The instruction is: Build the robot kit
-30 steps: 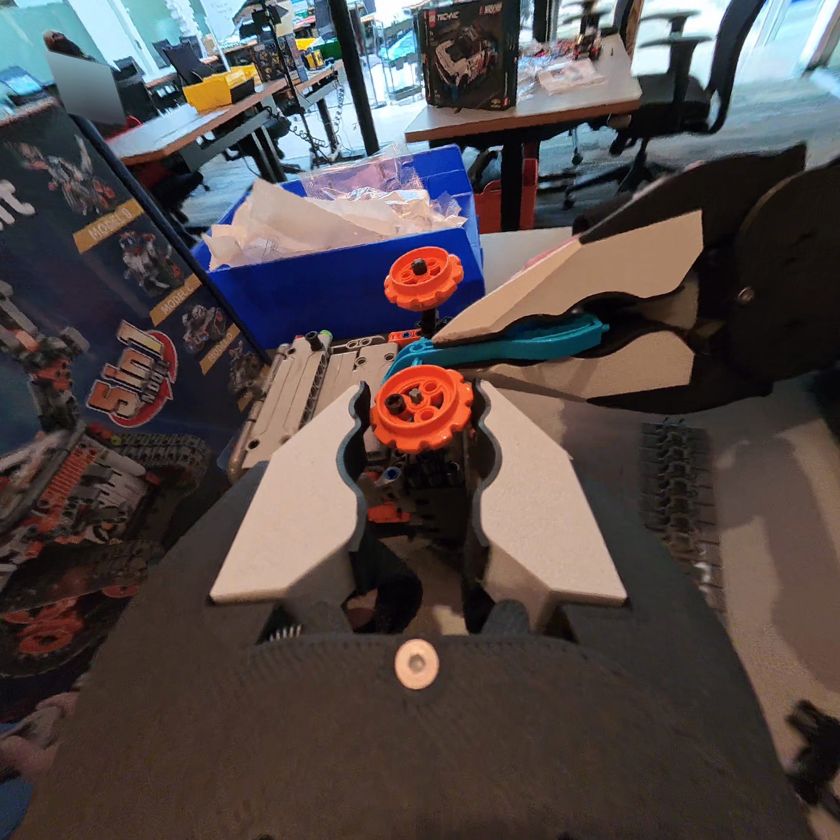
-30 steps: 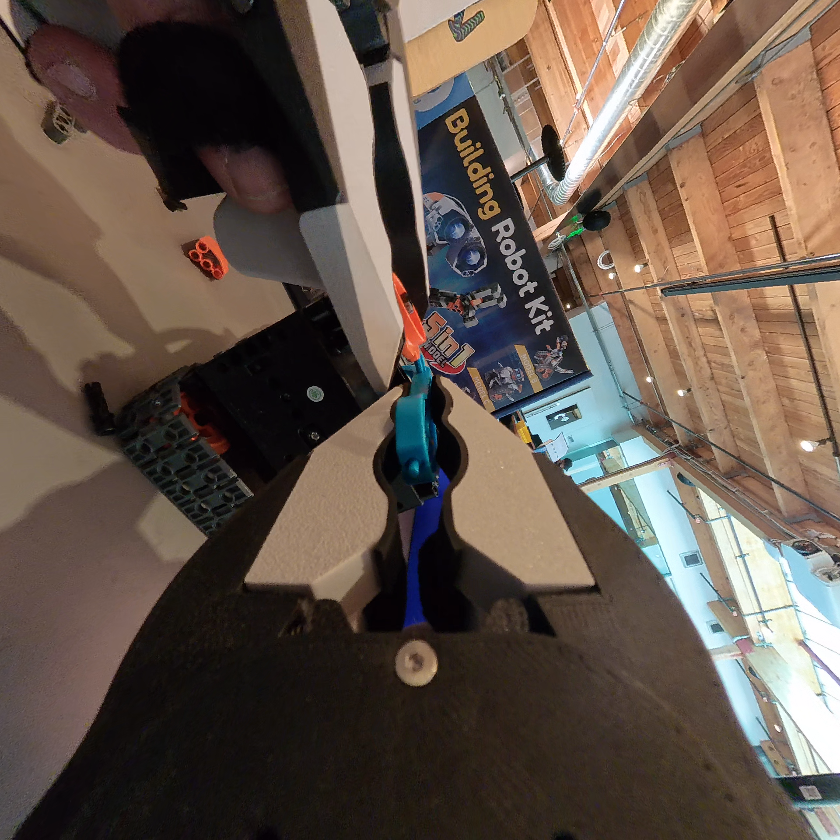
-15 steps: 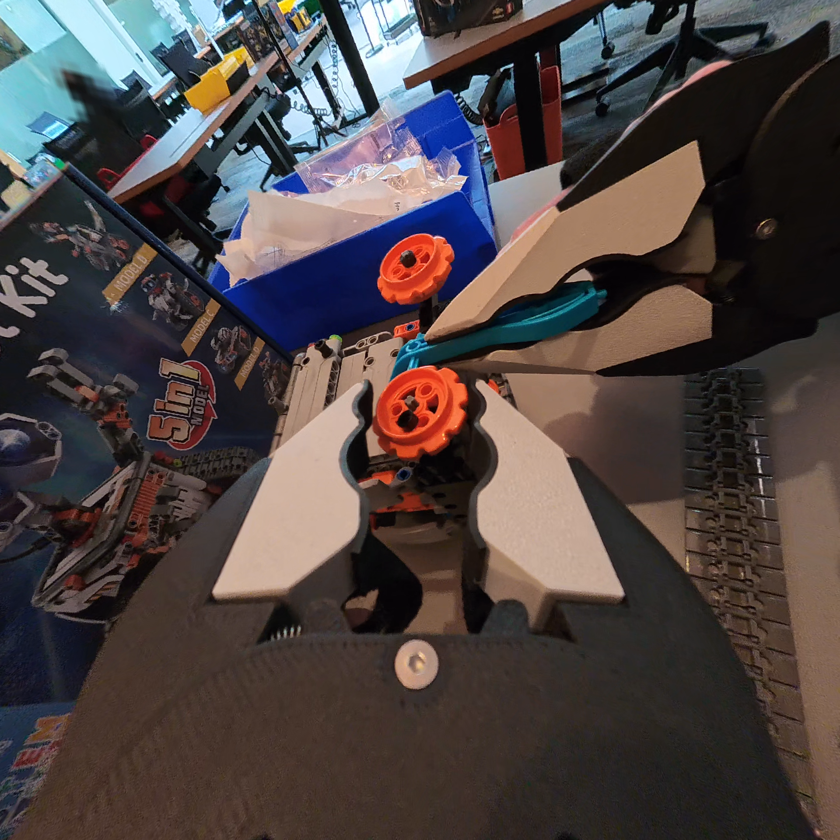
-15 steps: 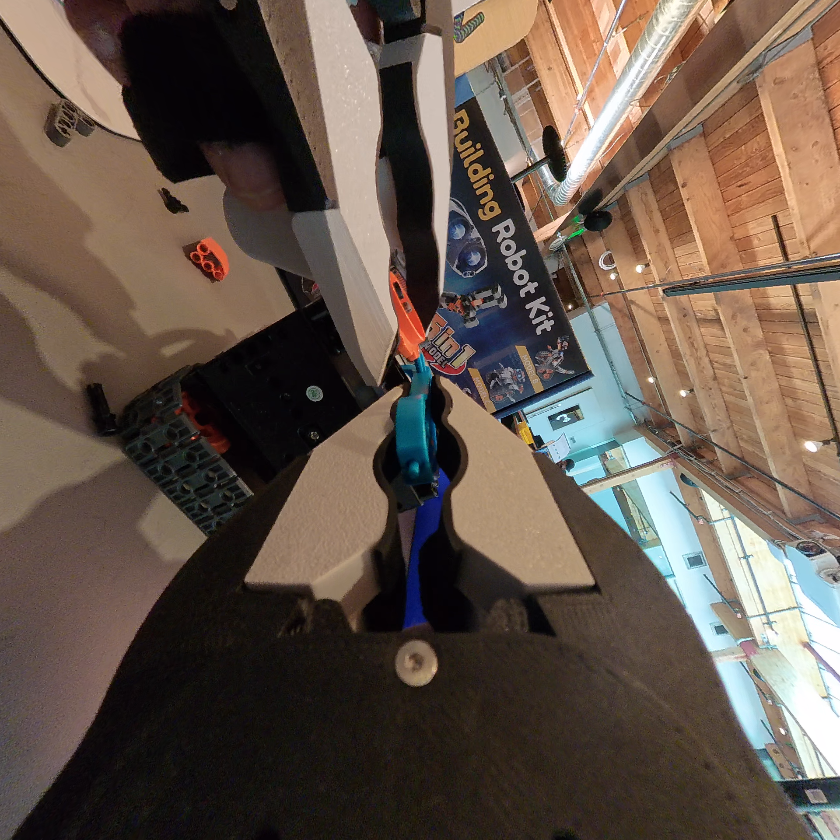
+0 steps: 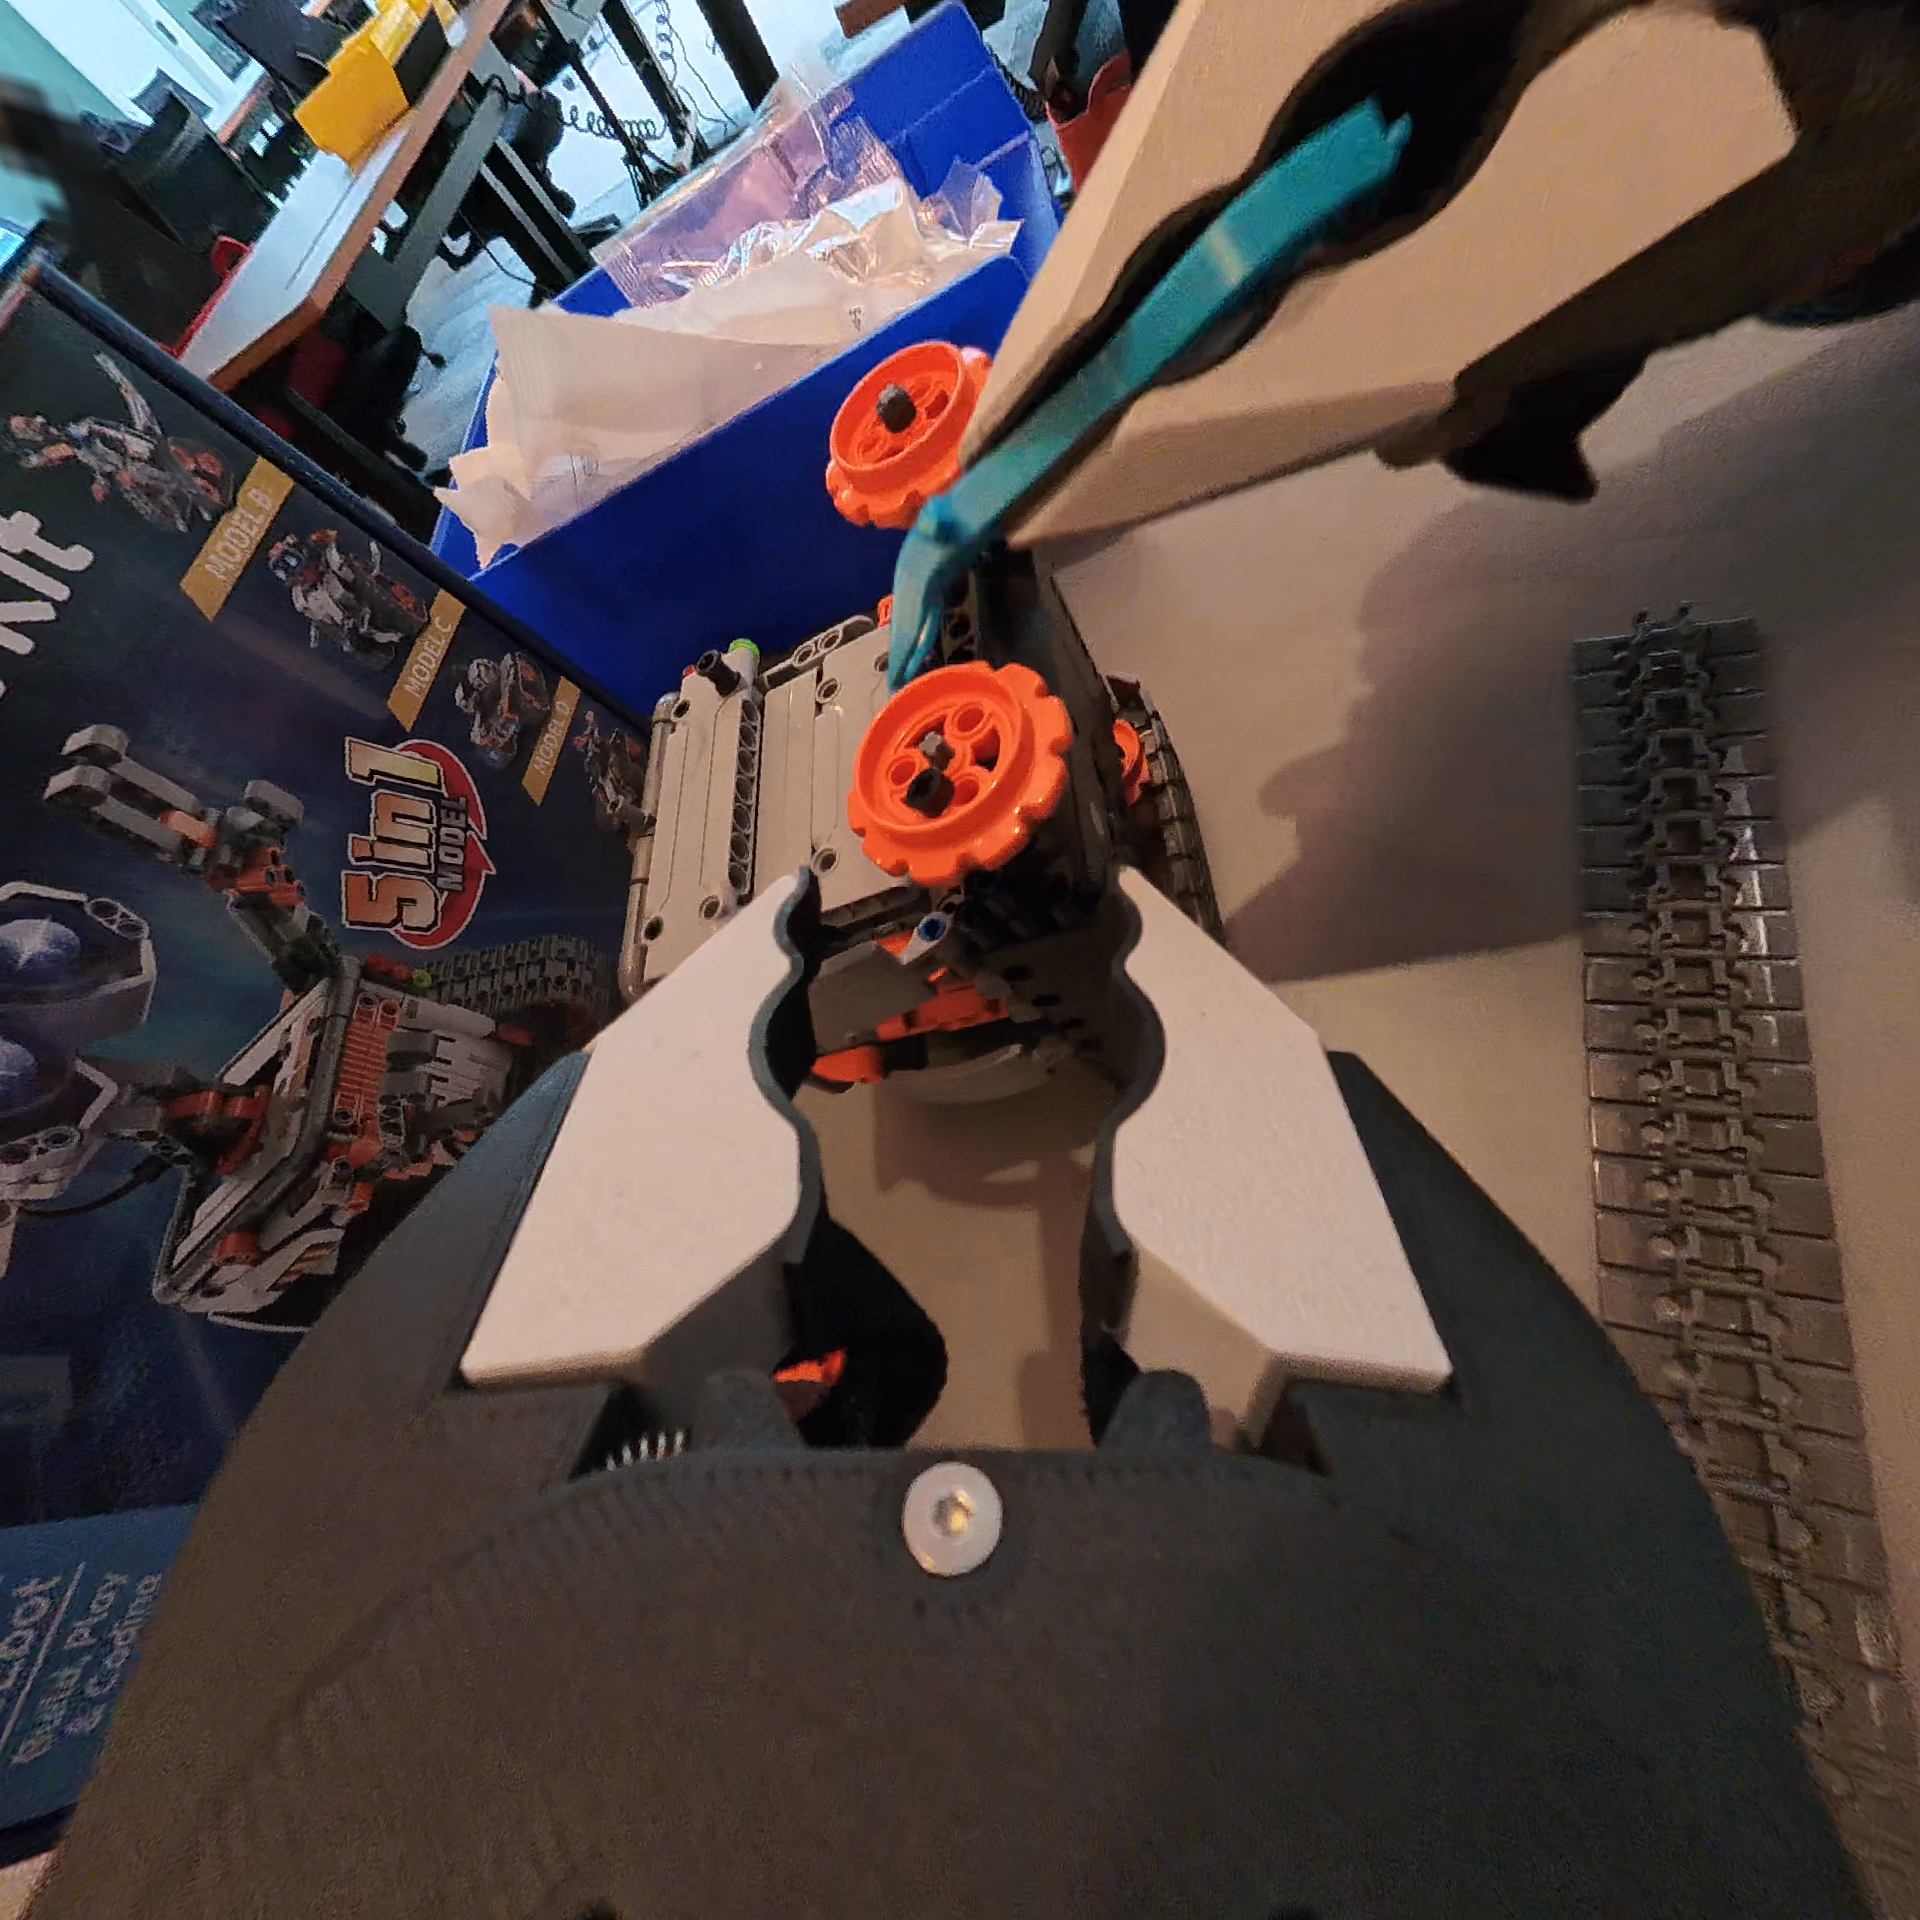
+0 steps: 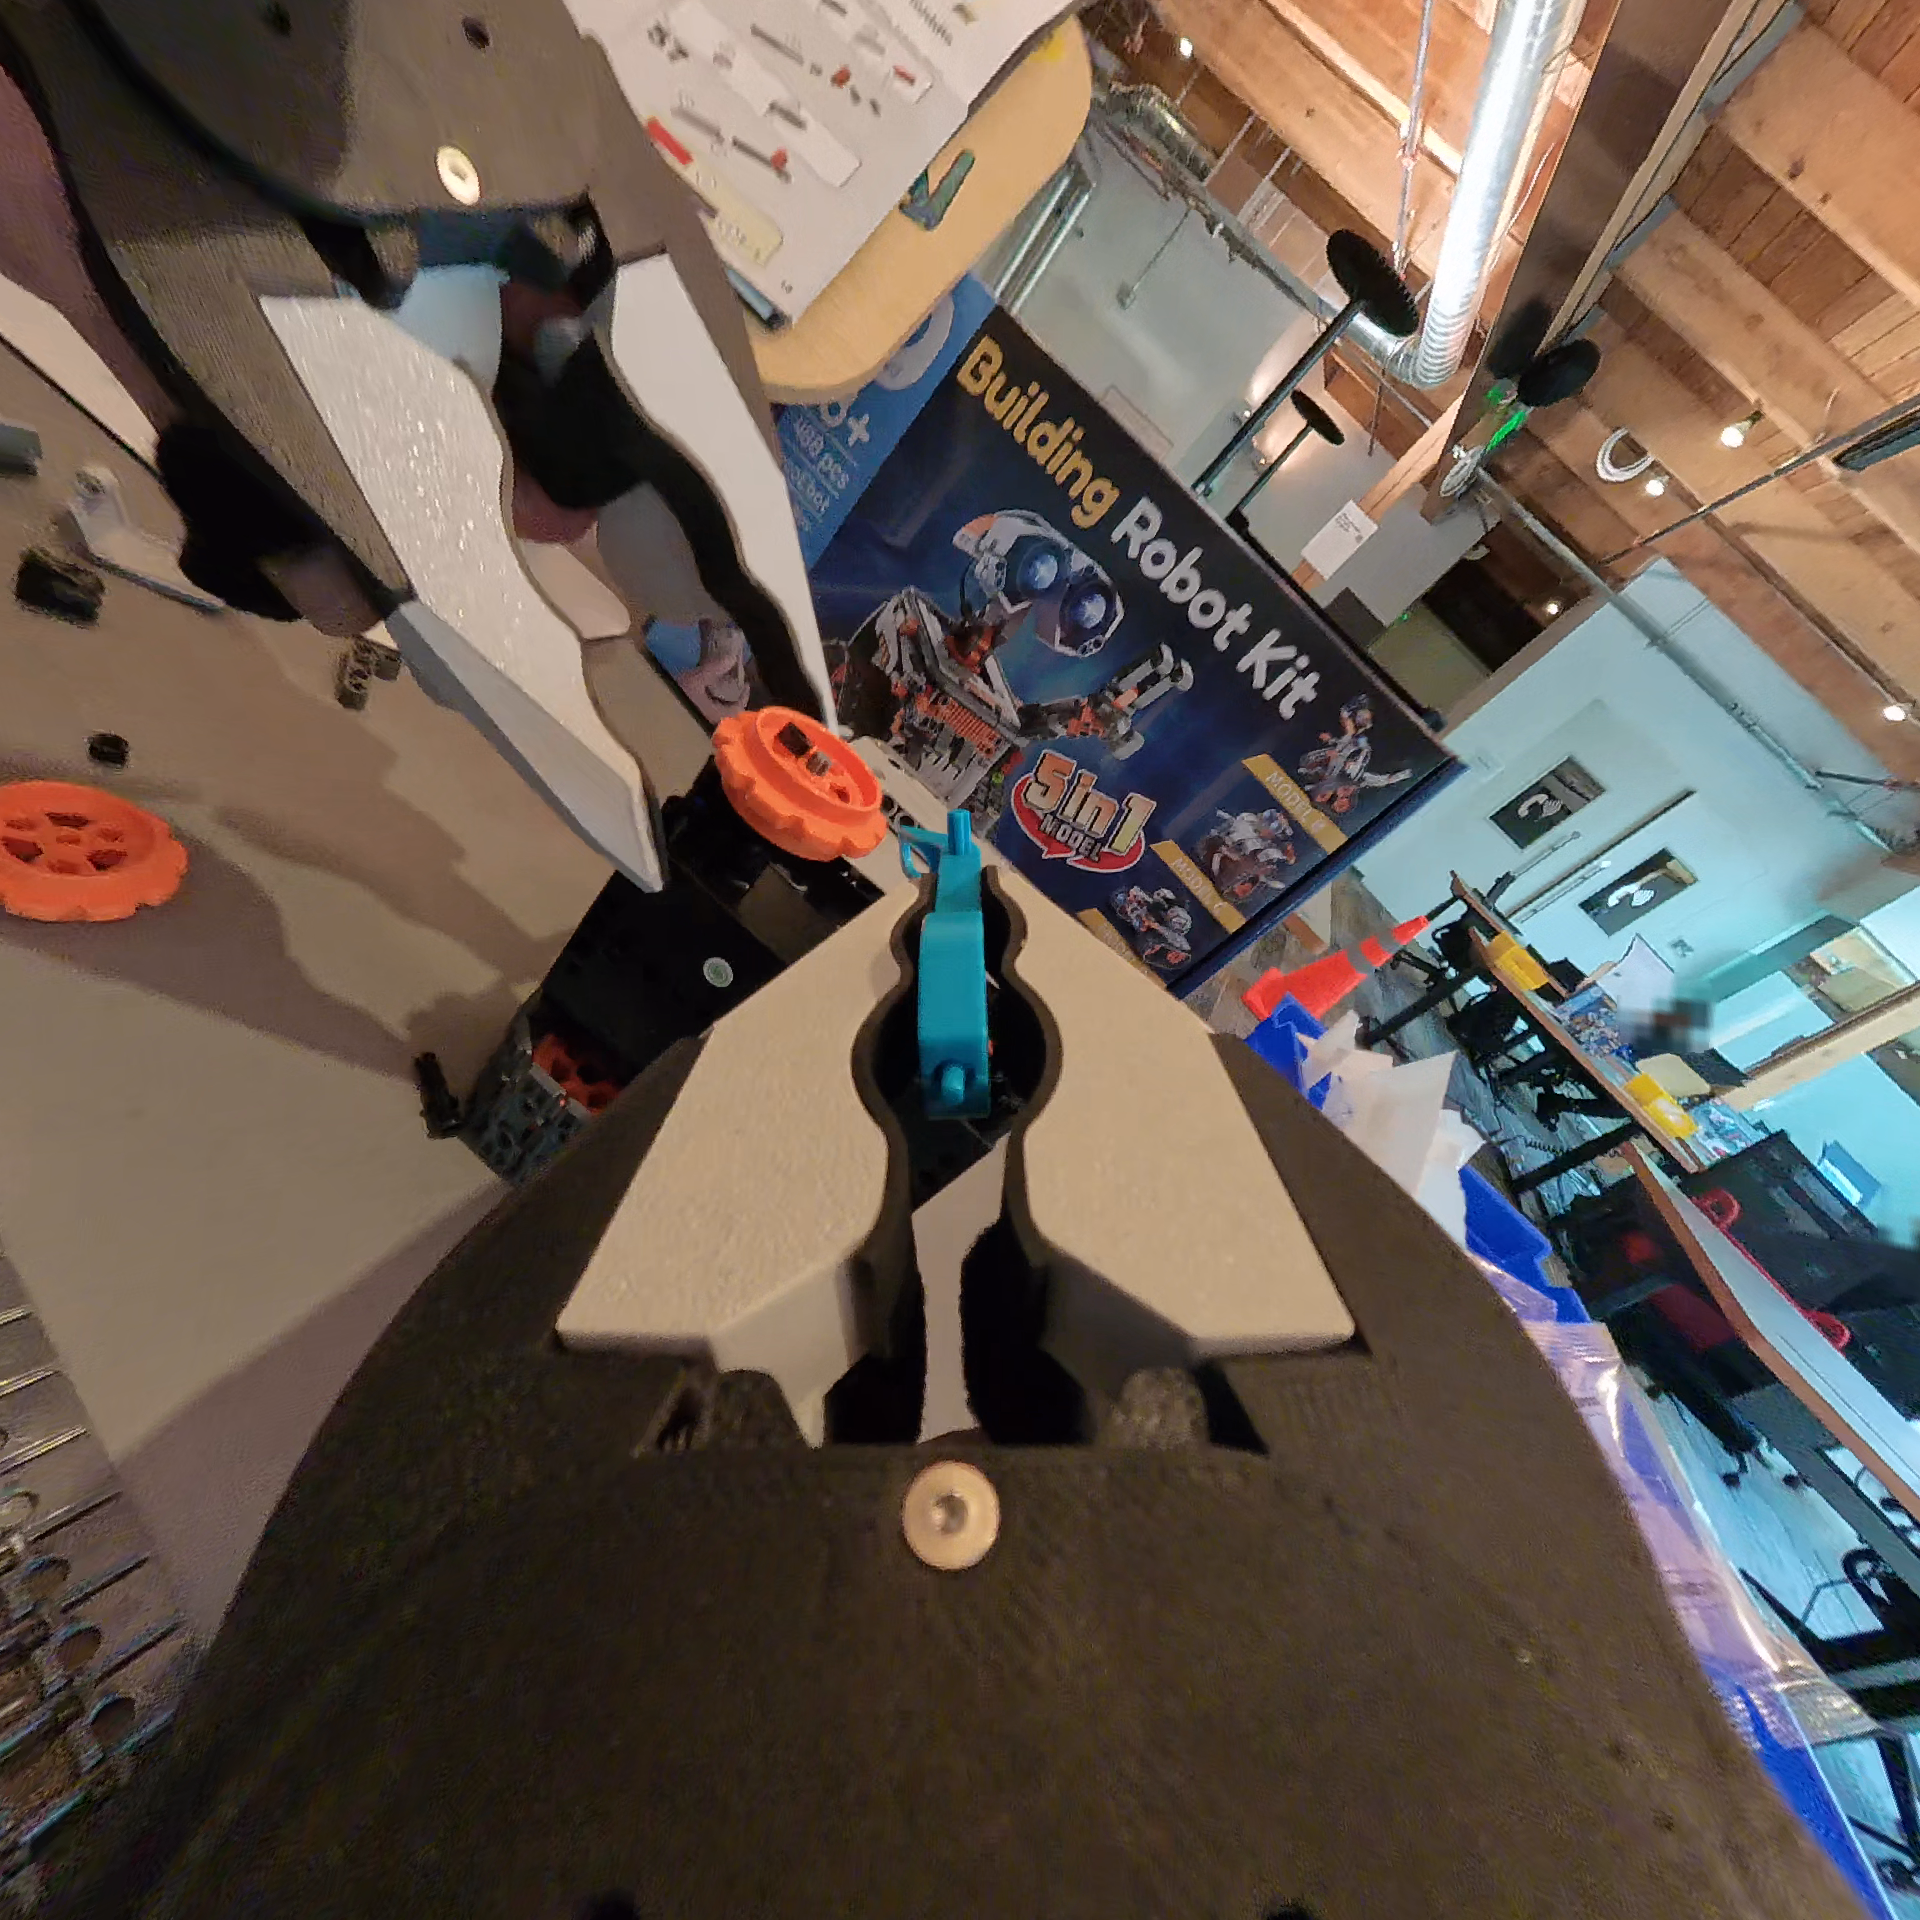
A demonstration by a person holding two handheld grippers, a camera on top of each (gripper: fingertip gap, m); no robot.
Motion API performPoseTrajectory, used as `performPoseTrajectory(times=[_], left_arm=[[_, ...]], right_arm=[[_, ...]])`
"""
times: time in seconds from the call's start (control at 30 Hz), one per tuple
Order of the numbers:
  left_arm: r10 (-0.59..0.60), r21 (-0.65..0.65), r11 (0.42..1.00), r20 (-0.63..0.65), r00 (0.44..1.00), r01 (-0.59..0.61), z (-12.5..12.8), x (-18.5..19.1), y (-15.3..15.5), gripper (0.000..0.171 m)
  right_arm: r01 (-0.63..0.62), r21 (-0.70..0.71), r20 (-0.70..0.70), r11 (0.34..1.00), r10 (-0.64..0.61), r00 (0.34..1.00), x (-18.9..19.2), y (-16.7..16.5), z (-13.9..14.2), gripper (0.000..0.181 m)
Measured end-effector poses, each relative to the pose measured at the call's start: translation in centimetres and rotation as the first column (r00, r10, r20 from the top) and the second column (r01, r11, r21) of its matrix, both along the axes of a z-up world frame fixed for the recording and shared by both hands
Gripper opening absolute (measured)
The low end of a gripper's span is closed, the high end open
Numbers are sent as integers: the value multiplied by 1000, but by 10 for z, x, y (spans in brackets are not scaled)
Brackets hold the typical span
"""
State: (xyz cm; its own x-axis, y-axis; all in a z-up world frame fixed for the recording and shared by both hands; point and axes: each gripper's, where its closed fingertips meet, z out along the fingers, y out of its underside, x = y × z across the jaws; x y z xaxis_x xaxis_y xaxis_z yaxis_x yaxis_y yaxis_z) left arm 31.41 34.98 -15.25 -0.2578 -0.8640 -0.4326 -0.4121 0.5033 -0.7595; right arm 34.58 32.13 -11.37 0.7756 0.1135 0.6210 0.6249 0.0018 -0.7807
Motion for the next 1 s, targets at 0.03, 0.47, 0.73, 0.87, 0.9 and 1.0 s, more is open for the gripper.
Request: performPoseTrajectory(times=[0.03, 0.47, 0.73, 0.87, 0.9, 1.0], left_arm=[[-6, -2, 1000, -1, 1000, 6, -1, -1, 0, 51], [-35, -105, 994, 54, 998, 40, -4, 3, -3, 36], [-25, -158, 987, 106, 994, 42, -3, 6, -6, 33], [3, -176, 984, 115, 993, 17, -5, 6, -4, 27], [16, -182, 983, 126, 992, 7, -5, 6, -3, 27], [32, -175, 985, 133, 991, -9, -5, 8, -1, 27]], right_arm=[[-11, 9, -6, 1000, 11, 1000, -1, -3, 4, 6], [-73, 28, 260, 997, 63, 963, -20, -16, -11, 6], [29, 97, 373, 995, -63, 926, -19, -3, -25, 5], [96, 49, 55, 994, -99, 994, -14, 1, -26, 6], [108, 18, -16, 994, -108, 994, -10, 3, -29, 5], [116, -36, -110, 993, -119, 987, 0, 7, -37, 6]])
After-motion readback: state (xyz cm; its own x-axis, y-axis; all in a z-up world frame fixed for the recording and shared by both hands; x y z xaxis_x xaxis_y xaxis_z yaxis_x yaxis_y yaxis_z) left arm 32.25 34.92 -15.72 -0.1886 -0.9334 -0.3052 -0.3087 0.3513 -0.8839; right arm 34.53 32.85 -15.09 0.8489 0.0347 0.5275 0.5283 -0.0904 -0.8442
